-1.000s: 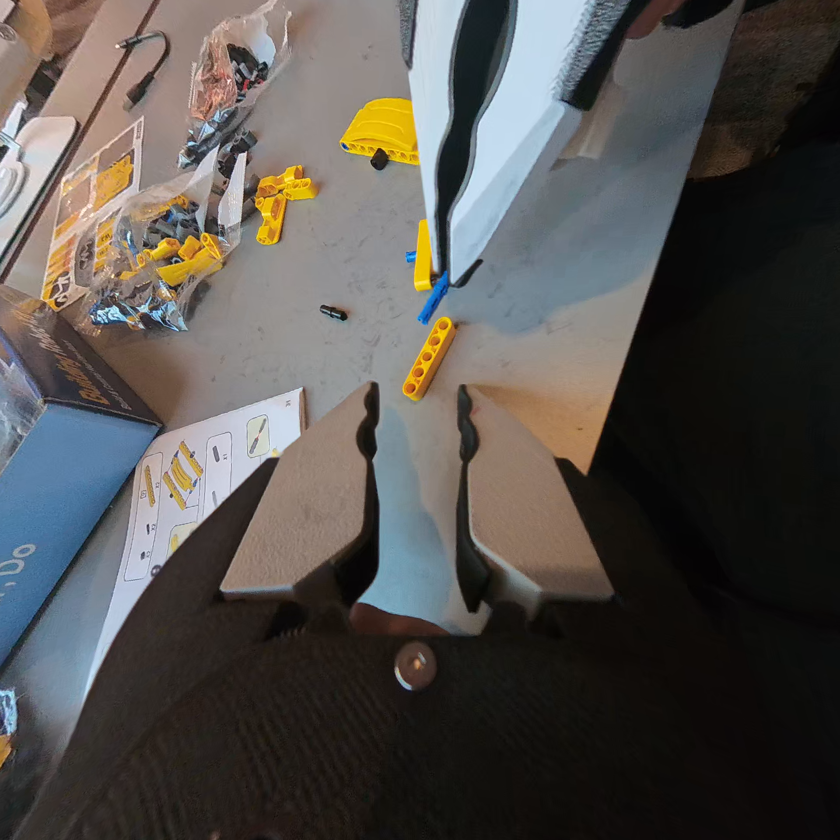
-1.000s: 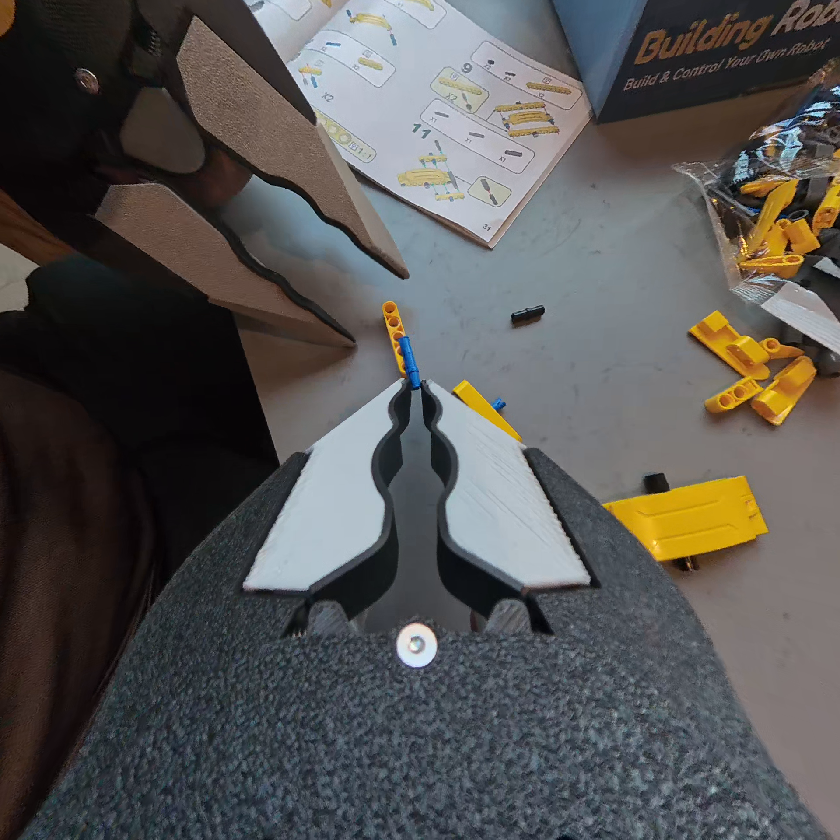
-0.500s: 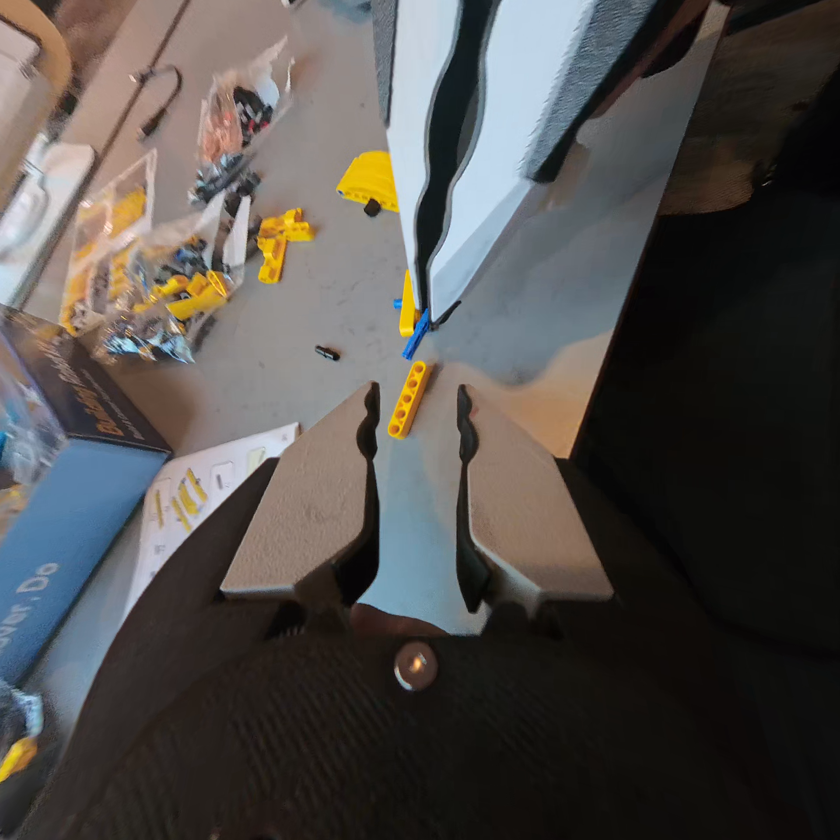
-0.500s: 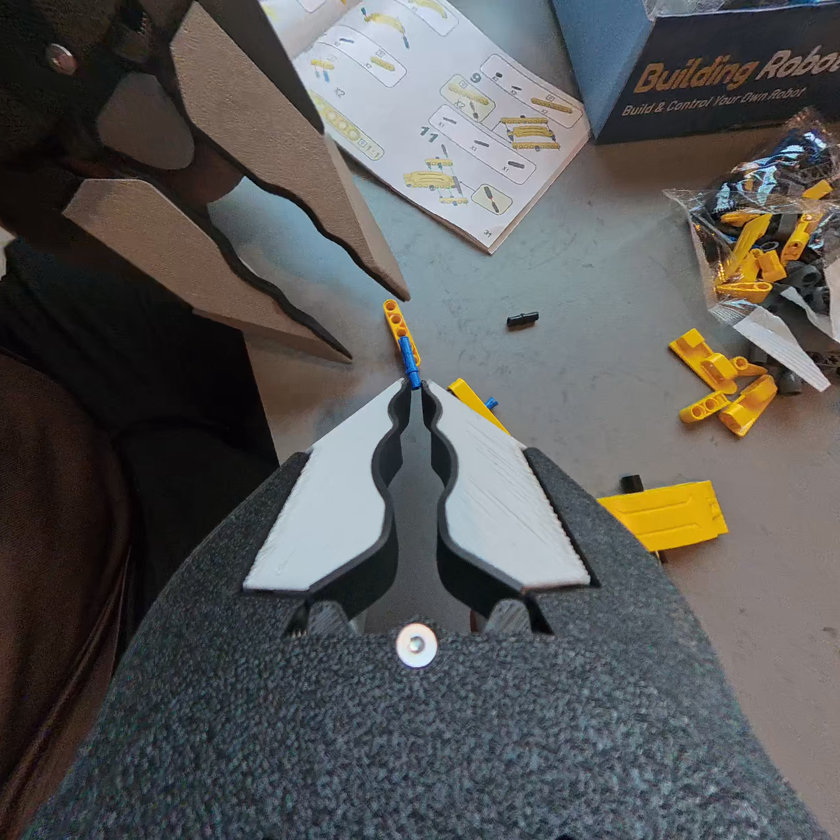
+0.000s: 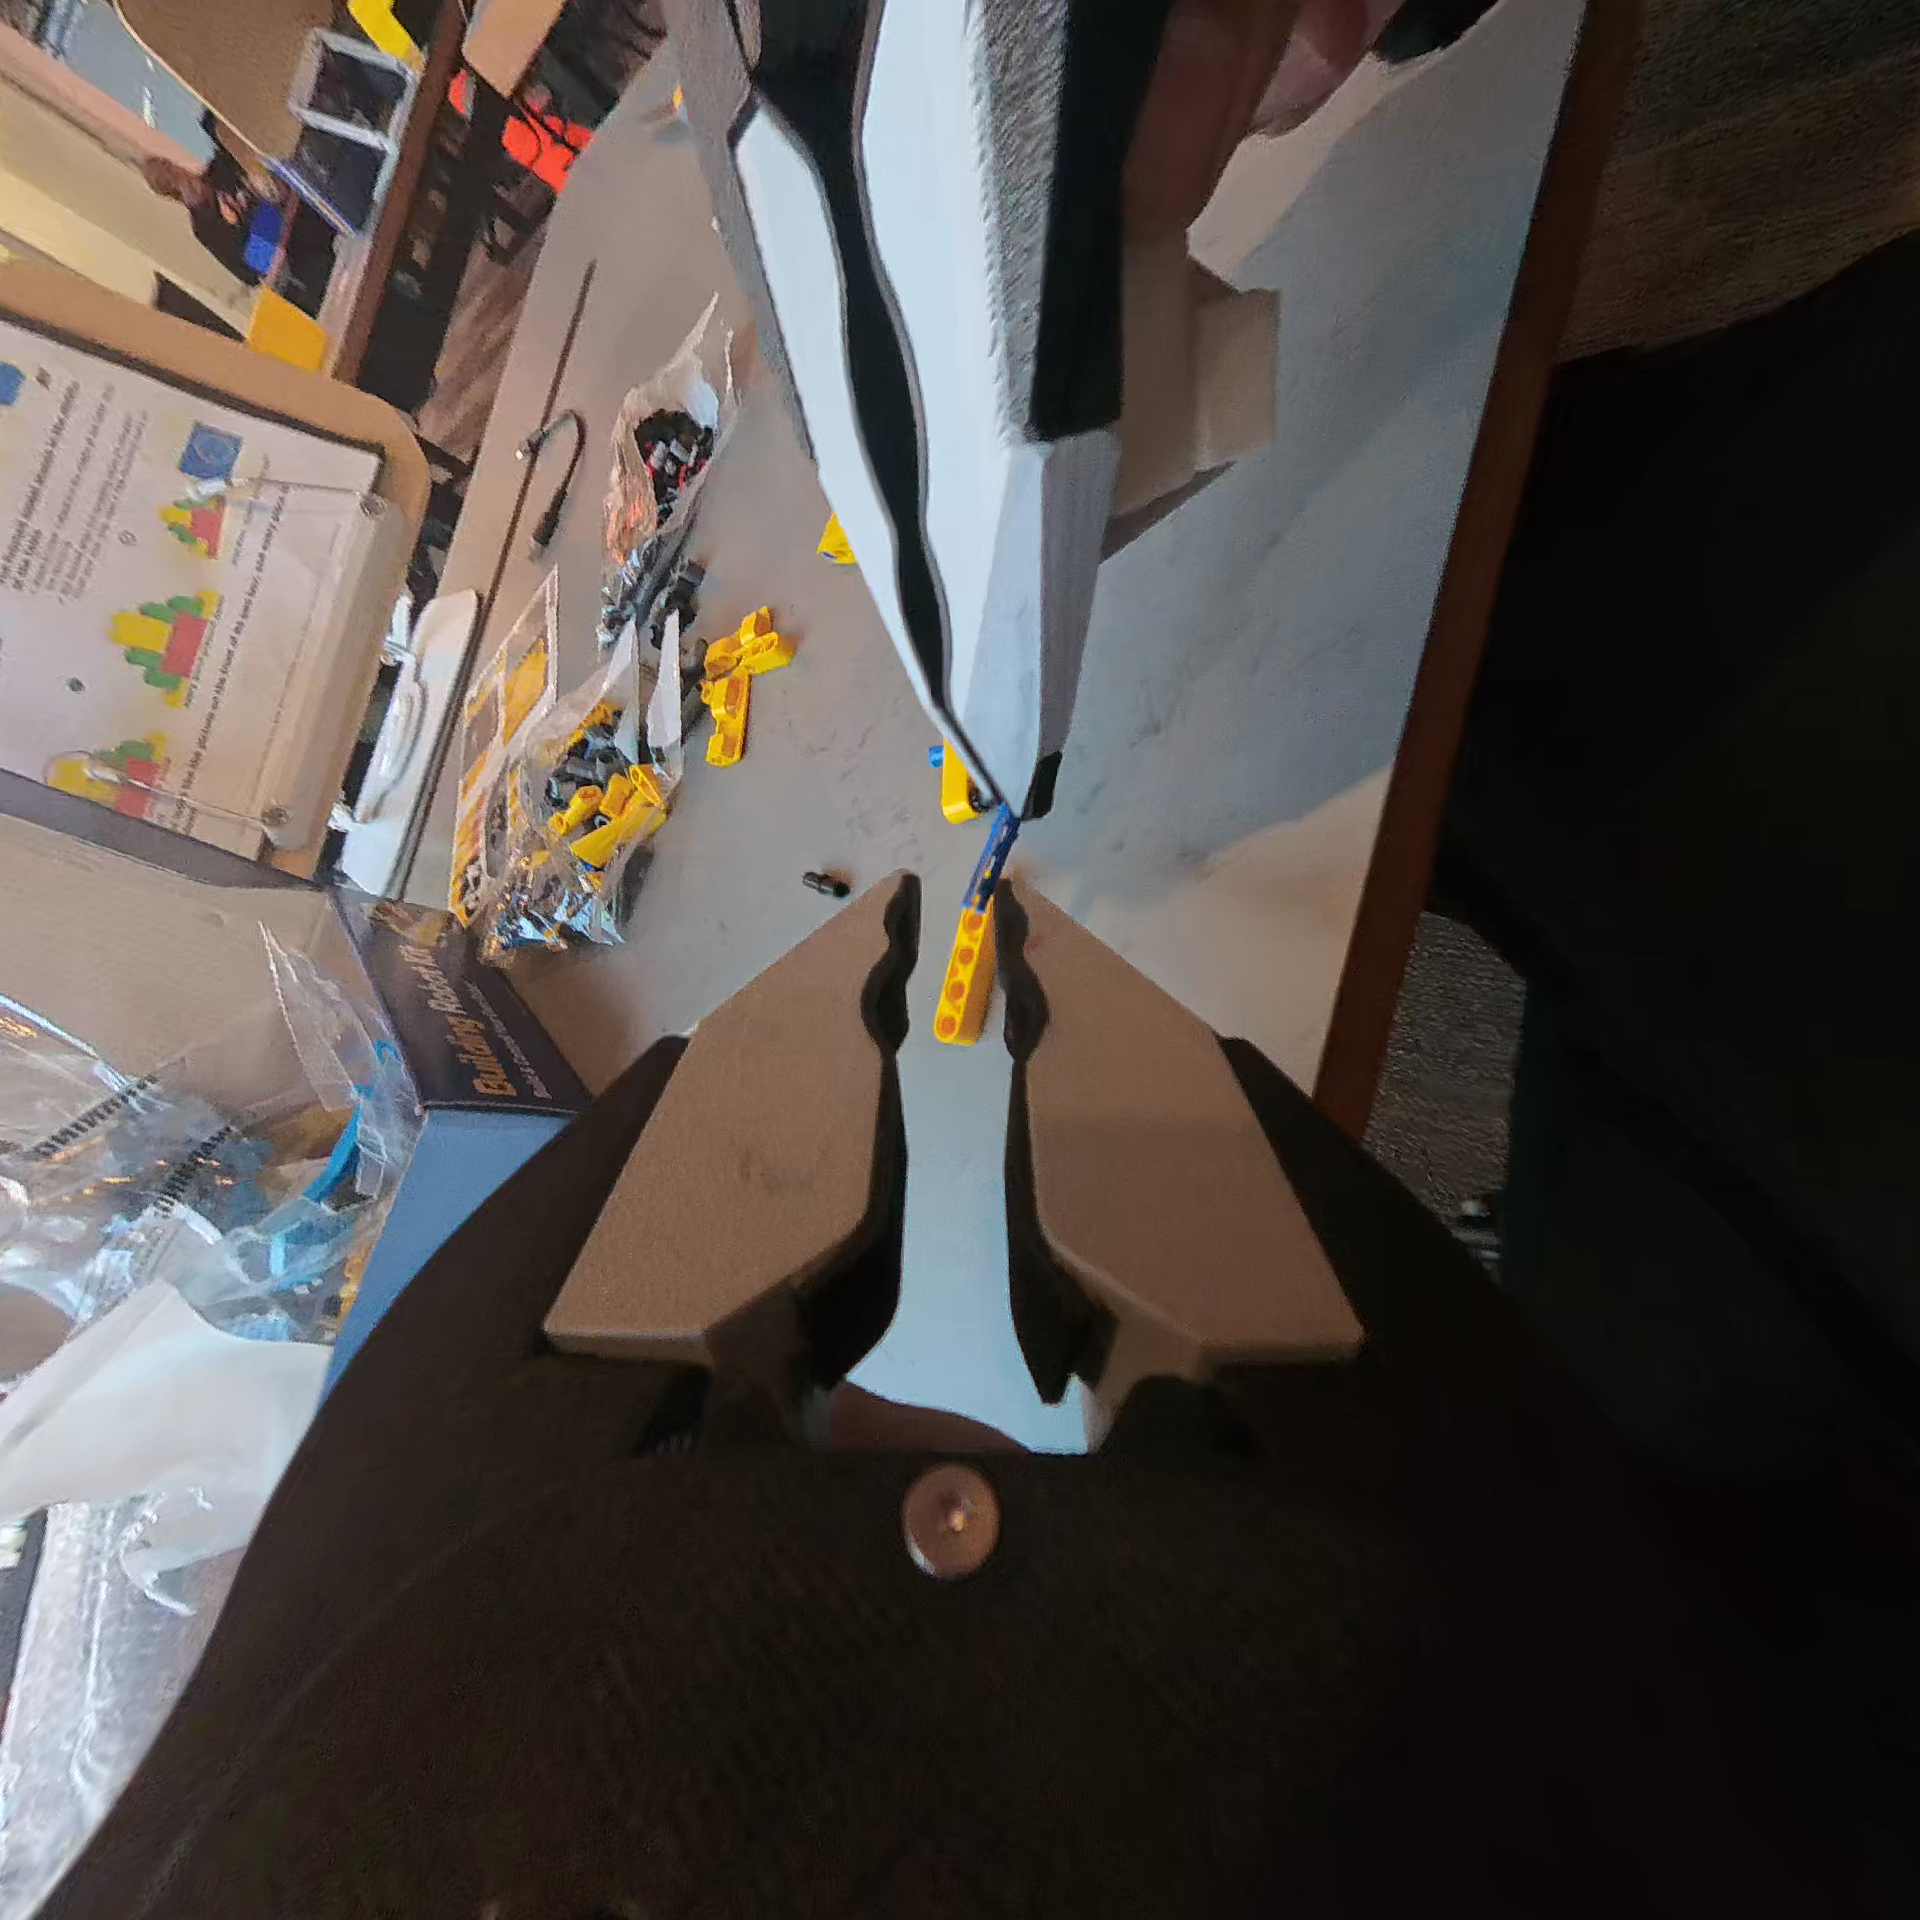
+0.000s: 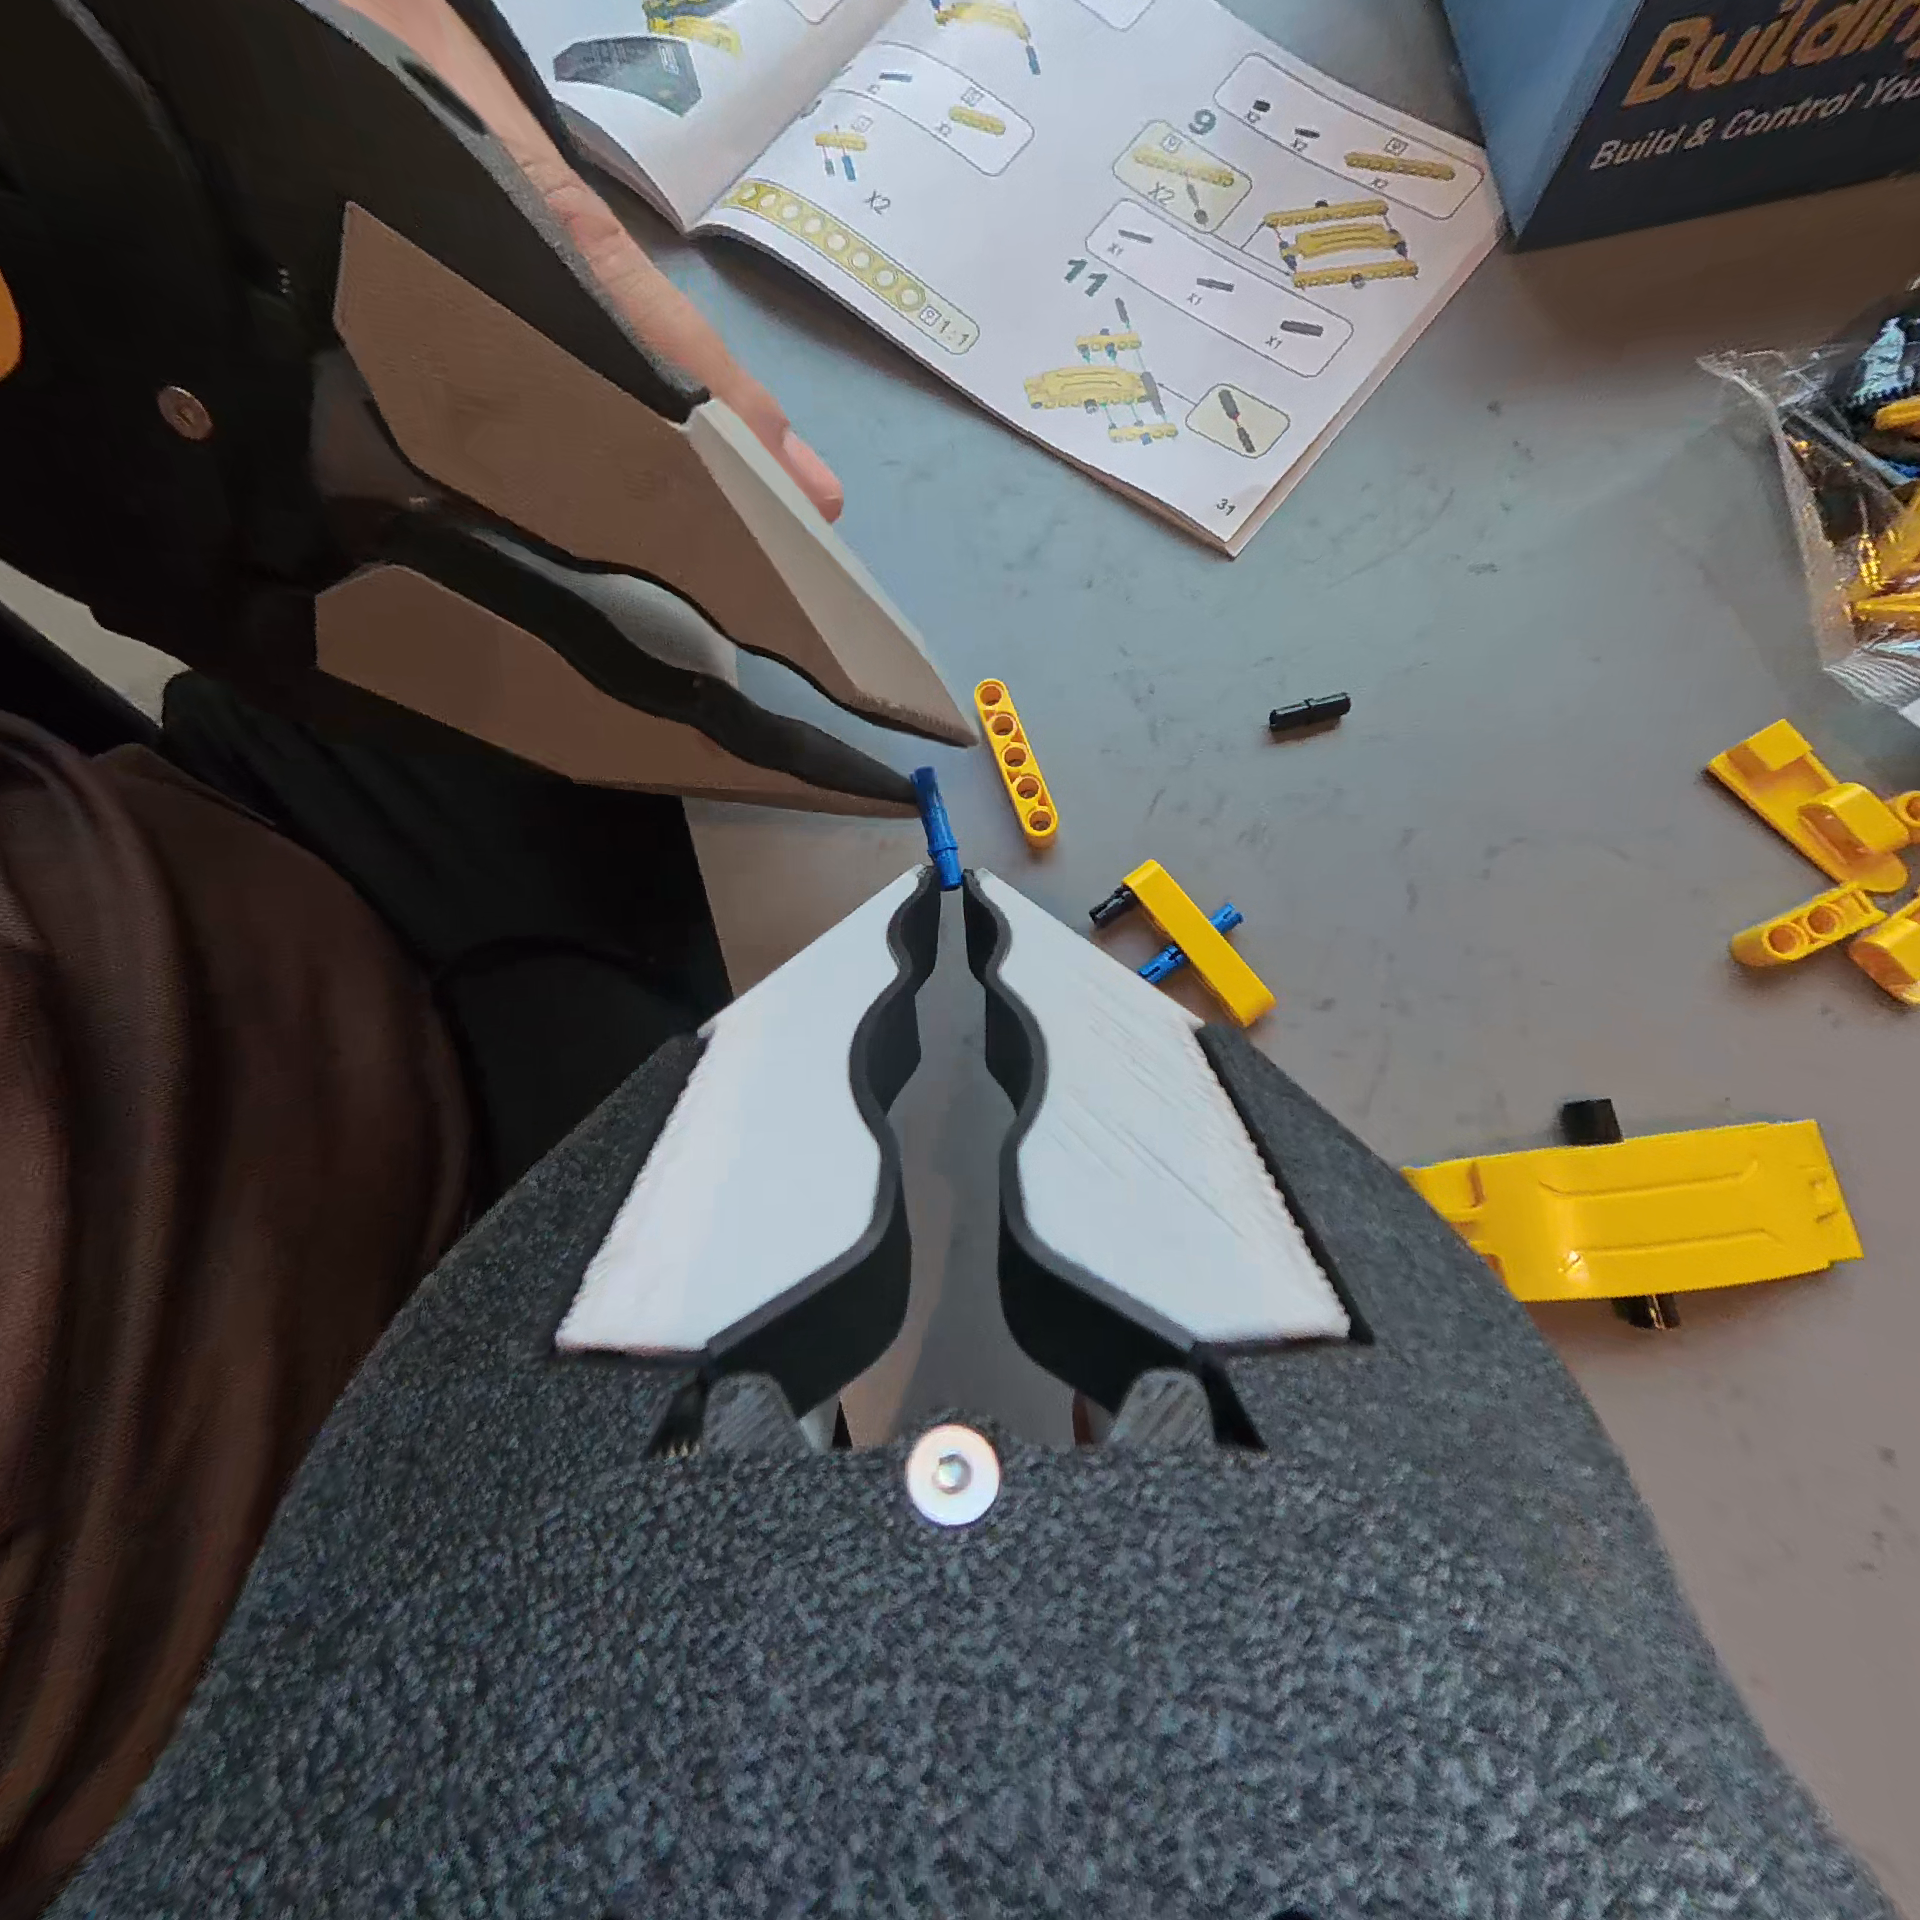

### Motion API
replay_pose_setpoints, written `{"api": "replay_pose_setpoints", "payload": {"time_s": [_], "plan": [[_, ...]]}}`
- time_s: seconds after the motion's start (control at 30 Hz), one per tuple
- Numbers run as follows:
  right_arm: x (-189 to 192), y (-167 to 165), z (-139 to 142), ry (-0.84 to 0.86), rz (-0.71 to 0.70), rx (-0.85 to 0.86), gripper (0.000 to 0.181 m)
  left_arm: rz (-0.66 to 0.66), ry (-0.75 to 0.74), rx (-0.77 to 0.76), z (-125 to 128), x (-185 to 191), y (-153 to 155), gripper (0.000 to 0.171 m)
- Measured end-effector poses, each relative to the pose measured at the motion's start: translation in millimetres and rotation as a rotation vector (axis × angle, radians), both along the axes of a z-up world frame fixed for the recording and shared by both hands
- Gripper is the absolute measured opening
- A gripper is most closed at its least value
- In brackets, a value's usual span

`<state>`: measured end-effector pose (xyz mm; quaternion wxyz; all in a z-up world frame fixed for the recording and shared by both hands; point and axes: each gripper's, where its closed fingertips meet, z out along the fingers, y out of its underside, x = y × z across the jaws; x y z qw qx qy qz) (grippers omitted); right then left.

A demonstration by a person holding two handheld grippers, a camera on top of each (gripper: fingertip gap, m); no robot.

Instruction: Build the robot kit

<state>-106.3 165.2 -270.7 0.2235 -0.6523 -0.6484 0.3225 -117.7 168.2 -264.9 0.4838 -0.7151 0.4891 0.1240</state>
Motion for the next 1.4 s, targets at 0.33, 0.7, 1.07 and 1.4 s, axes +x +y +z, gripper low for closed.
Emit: {"api": "replay_pose_setpoints", "payload": {"time_s": [0.33,0.7,1.07,1.4], "plan": [[-1,-3,6,0.029,0.01,-0.035,0.004,-0.024,0.098,0.085,-3,3,1,0.003],[4,29,70,0.375,-0.121,-0.239,0.006,0.057,-0.123,0.115,12,-16,17,0.002],[-15,7,35,0.253,-0.037,-0.135,0.01,0.043,-0.192,0.162,21,-1,13,0.002],[-15,4,35,0.246,-0.029,-0.125,0.004,0.08,-0.214,0.123,19,-1,11,0.002]]}}
